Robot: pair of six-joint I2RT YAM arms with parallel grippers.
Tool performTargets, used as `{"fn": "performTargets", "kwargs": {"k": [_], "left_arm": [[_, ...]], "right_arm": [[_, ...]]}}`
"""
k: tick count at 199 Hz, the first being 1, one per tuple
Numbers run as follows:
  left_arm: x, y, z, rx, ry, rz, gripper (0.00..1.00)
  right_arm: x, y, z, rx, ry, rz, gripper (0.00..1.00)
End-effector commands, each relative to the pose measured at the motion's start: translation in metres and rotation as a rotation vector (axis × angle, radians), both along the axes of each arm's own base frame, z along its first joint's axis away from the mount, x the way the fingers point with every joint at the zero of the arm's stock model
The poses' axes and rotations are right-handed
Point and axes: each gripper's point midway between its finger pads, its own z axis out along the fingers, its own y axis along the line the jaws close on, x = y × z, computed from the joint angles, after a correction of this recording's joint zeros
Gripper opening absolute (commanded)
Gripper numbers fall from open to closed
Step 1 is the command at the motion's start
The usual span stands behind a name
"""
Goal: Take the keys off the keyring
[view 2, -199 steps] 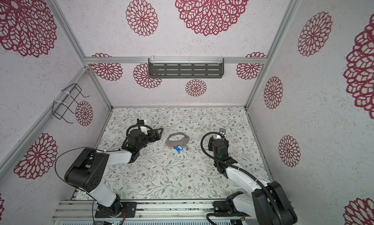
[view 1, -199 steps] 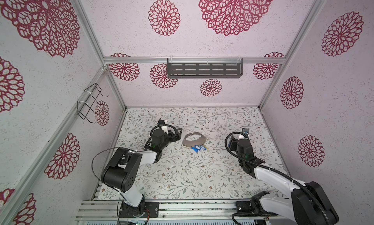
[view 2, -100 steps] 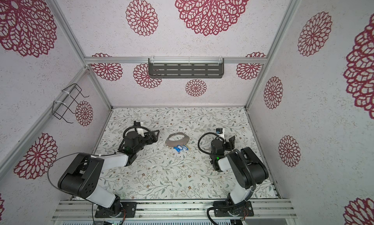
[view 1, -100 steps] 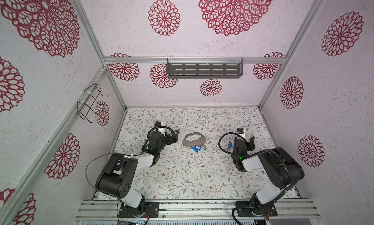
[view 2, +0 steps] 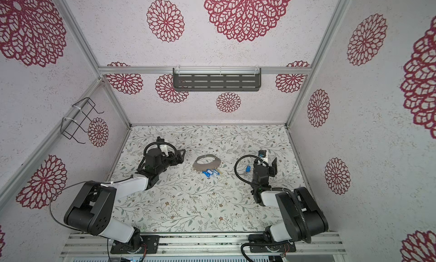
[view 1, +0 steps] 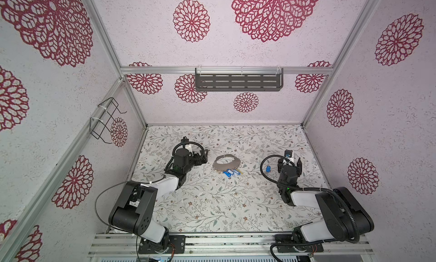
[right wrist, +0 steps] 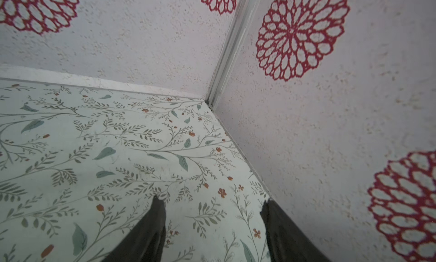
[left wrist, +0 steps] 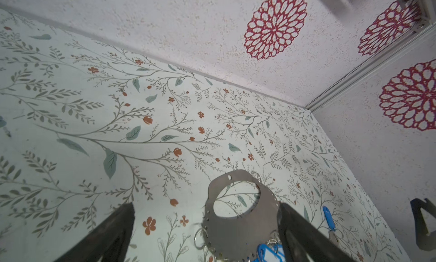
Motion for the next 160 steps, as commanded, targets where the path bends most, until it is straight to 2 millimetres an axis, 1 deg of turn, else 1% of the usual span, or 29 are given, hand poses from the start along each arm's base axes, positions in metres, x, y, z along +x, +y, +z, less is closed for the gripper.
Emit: {"fn": "performTargets", "kwargs": {"k": [1,15,25,33,47,60,71,73,75,77,83,88,96,105,114,121,126,140,143,160], "left_arm": [[0.004,0.001,-0.004,0.041,0.022,-0.007,0.97],[0.007,0.001,-0.002,0.041,0.020,-0.006,0.97],[0.008,0.000,-0.002,0.038,0.019,-0.006,0.97],[0.008,0.000,-0.001,0.034,0.019,-0.003,0.97],[0.008,0.001,0.000,0.030,0.023,0.001,0.97],[0.007,0.001,-0.001,0.034,0.031,-0.001,0.97],[0.005,0.002,0.000,0.049,0.032,-0.004,0.97],[0.005,0.002,0.001,0.054,0.032,-0.006,0.97],[0.004,0.002,0.001,0.057,0.032,-0.007,0.97],[0.004,0.003,0.001,0.064,0.031,-0.007,0.97],[0.003,0.004,0.002,0.083,0.028,-0.009,0.97],[0.002,0.006,0.003,0.101,0.027,-0.009,0.97],[0.002,0.008,0.006,0.130,0.022,-0.008,0.97],[0.002,0.011,0.009,0.169,0.020,-0.007,0.97],[0.004,0.017,0.013,0.217,0.018,0.014,0.97],[0.006,0.024,0.015,0.260,0.016,0.033,0.97],[0.008,0.029,0.017,0.298,0.016,0.052,0.97],[0.010,0.041,0.020,0.400,0.045,0.072,0.97],[0.010,0.044,0.022,0.421,0.049,0.080,0.97],[0.011,0.065,0.034,0.527,0.055,0.155,0.97]], "right_arm": [[0.002,-0.002,0.001,0.081,-0.060,0.025,0.69],[0.003,-0.006,0.001,0.126,-0.104,0.030,0.71],[0.004,-0.006,-0.007,0.143,-0.097,0.057,0.73],[0.005,-0.007,-0.007,0.145,-0.102,0.064,0.76],[0.005,-0.008,-0.010,0.188,-0.103,0.100,0.77],[0.001,-0.017,-0.012,0.245,-0.130,0.105,0.78],[-0.001,-0.020,-0.013,0.274,-0.139,0.129,0.85],[-0.001,-0.020,-0.013,0.279,-0.139,0.135,0.89],[-0.001,-0.020,-0.014,0.285,-0.137,0.141,0.96],[-0.001,-0.020,-0.016,0.290,-0.135,0.144,0.98],[-0.002,-0.025,-0.020,0.302,-0.145,0.123,0.99],[-0.003,-0.030,-0.016,0.292,-0.187,0.104,0.99],[-0.005,-0.030,-0.023,0.313,-0.145,0.102,0.99],[-0.004,-0.033,-0.020,0.303,-0.164,0.085,0.99],[-0.002,-0.027,-0.021,0.291,-0.150,0.115,0.99],[-0.001,-0.026,-0.022,0.295,-0.138,0.114,0.99],[0.001,-0.026,-0.020,0.291,-0.145,0.112,0.99],[0.009,-0.023,-0.027,0.295,-0.093,0.125,0.99],[0.012,-0.023,-0.026,0.289,-0.094,0.121,0.99],[0.010,-0.019,-0.024,0.275,-0.098,0.142,0.99]]}}
